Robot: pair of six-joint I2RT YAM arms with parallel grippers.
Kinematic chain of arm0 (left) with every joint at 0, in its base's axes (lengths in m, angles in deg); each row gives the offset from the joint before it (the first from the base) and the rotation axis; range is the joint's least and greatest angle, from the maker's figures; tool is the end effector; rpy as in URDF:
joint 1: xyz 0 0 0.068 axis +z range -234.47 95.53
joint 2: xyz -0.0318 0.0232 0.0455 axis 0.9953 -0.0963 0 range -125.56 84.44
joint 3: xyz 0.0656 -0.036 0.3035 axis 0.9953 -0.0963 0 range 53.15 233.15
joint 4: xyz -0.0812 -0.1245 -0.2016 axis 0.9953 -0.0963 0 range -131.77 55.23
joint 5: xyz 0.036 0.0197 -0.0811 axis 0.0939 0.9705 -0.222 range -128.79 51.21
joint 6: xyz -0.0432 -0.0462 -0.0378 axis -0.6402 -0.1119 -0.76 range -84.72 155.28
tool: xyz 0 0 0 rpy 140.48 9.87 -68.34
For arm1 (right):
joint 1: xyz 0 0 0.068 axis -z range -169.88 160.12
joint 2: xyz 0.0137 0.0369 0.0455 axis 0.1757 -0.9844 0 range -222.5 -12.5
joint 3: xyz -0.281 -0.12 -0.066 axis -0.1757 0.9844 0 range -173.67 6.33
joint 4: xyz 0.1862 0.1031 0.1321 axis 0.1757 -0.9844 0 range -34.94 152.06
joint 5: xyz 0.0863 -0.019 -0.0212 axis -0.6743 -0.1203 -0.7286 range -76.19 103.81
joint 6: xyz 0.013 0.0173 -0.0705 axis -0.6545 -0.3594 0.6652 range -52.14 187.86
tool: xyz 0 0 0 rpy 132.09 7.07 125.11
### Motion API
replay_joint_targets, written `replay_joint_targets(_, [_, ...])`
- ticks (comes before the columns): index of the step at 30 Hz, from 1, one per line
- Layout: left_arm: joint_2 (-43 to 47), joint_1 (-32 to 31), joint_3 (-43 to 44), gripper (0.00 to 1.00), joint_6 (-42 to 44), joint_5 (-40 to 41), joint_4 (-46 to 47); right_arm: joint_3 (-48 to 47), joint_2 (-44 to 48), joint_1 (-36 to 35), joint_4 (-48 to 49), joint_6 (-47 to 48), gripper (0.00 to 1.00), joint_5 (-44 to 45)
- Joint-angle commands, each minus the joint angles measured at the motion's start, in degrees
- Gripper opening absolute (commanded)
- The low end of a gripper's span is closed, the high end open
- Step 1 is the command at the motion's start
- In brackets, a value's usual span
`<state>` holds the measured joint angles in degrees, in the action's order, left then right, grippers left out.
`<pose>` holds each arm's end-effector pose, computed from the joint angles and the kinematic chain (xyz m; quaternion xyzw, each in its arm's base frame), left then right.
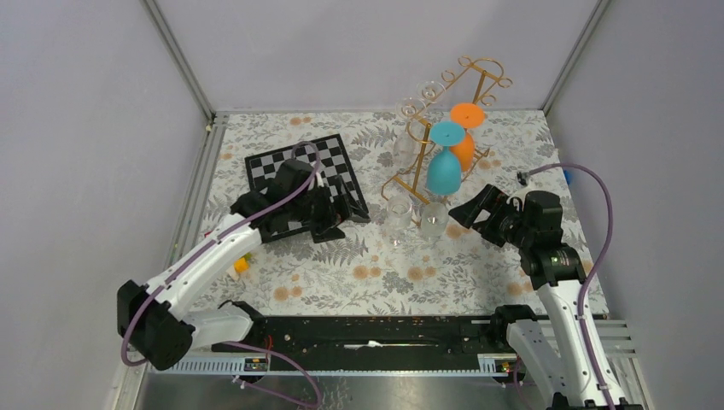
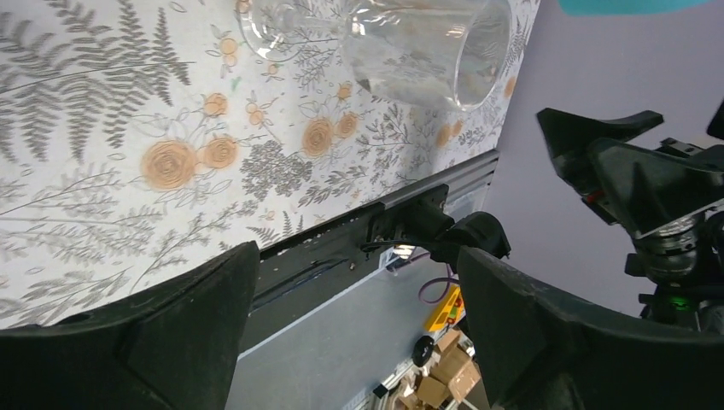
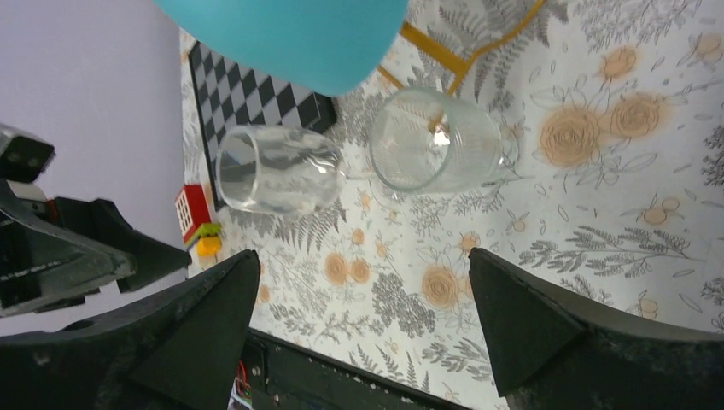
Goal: Place the wine glass upside down on the wine glass rack
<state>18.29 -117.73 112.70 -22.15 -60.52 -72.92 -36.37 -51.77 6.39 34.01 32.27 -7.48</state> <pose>0.1786 -0.1443 0.3329 -0.1188 0.9016 -0.3910 0.1417 0.1308 0.0311 0.3256 0.1311 0.8228 0.3250 0.4475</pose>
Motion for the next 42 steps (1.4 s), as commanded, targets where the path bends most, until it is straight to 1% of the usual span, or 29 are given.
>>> replay_joint_targets(1, [-4.42, -2.65, 2.41, 0.91, -3.87, -1.97, 9.35, 2.51, 0.01, 0.23, 1.23, 2.15, 1.0, -6.05])
replay_joint_targets(5, [-10.34, -4.14, 5.58, 0.84, -4.96, -2.68, 10.6, 3.97, -2.58, 0.3, 2.24, 2.4, 1.0, -13.01])
replay_joint_targets(9, [-14.0, -5.11, 8.67, 0.78, -4.93, -2.04, 10.55, 4.88, -6.15, 0.74, 1.95, 3.08, 1.0, -15.3])
replay_joint_targets(15, [-16.55, -5.96, 12.08, 0.73, -4.54, 2.31, 9.52, 2.28, -8.29, 1.53, 0.15, 2.32, 1.0, -11.32])
replay_joint_targets(23, [-22.99, -8.22, 21.49, 0.69, 0.01, 9.3, -0.07, -2.99, -11.18, 1.83, -6.9, 4.82, 1.0, -2.59])
replay_joint_targets(26, [-25.63, -8.7, 24.64, 0.66, 1.25, 10.87, -2.23, -4.23, -12.31, 2.08, -7.37, 4.63, 1.0, -2.61])
replay_joint_targets(33, [-30.53, -9.73, 29.9, 0.54, 3.45, 13.7, -7.52, -8.65, -17.01, 3.37, -7.38, 5.43, 1.0, -3.05])
replay_joint_targets(34, [-31.06, -9.89, 30.76, 0.52, 3.79, 14.01, -8.31, -9.48, -18.13, 5.06, -7.38, 5.44, 1.0, -3.1])
replay_joint_targets(39, [-32.99, -10.75, 32.98, 0.45, 5.37, 15.57, -11.49, -13.3, -24.54, 8.38, -7.18, 4.18, 1.0, -3.49])
replay_joint_targets(42, [-33.34, -11.09, 34.05, 0.44, 5.95, 16.66, -13.03, -14.35, -27.93, 10.54, -6.62, 3.63, 0.96, -4.92])
